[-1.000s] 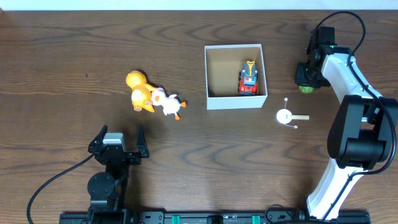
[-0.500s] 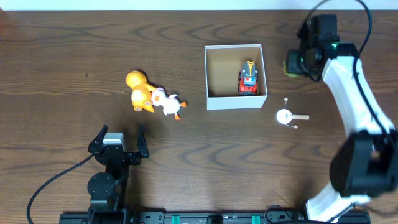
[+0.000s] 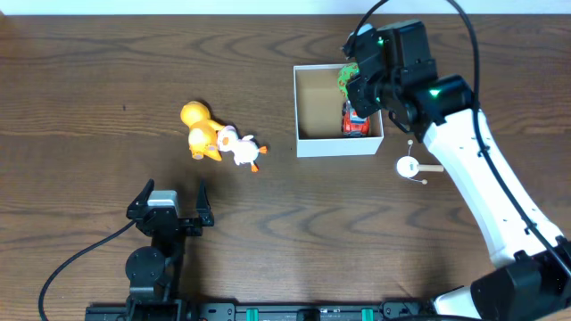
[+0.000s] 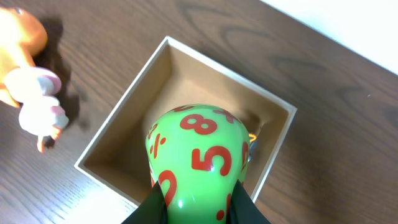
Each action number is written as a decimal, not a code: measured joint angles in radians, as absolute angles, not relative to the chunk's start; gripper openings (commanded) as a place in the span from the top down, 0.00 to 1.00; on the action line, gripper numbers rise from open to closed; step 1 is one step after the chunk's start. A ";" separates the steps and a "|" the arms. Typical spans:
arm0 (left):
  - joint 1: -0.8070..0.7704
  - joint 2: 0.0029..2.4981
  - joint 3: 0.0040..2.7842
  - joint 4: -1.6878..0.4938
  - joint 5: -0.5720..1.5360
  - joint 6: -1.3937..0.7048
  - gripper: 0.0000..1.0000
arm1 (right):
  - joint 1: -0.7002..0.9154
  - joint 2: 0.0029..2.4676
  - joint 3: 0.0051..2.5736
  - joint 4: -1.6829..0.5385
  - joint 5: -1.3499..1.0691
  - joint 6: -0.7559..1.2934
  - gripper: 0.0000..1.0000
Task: Pack container
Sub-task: 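Grasp the green ball and lift it with the right gripper, then carry the green ball into the box beside the truck and release, then move the right gripper right and grasp the small white stick toy, then carry the white toy left and drop it into the box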
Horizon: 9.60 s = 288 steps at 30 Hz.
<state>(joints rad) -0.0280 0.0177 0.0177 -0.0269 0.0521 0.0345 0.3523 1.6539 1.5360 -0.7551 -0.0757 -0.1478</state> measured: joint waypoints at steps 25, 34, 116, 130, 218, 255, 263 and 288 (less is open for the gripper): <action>-0.028 0.018 0.018 -0.027 0.052 0.035 0.02 | 0.352 1.917 1.536 -0.833 -0.061 -0.177 0.91; -0.028 0.018 0.018 -0.027 0.052 0.035 0.02 | 0.352 1.922 1.536 -0.856 -0.064 -0.189 0.38; -0.028 0.018 0.018 -0.027 0.052 0.035 0.02 | 0.147 1.808 1.505 -1.140 0.151 0.590 0.99; -0.028 0.018 0.017 -0.027 0.052 0.035 0.02 | 0.051 1.802 1.111 -0.847 0.210 1.016 0.87; -0.028 0.018 0.017 -0.027 0.052 0.035 0.02 | -0.004 1.578 1.040 -0.382 0.047 0.790 0.98; -0.028 0.018 0.018 -0.027 0.052 0.035 0.02 | 0.480 1.815 1.098 0.176 0.110 0.199 0.99; -0.028 0.018 0.017 -0.027 0.052 0.035 0.02 | 0.529 1.834 1.098 0.152 0.110 0.198 0.91; -0.028 0.018 0.017 -0.027 0.052 0.035 0.02 | 0.540 1.699 1.098 0.060 0.192 0.186 0.20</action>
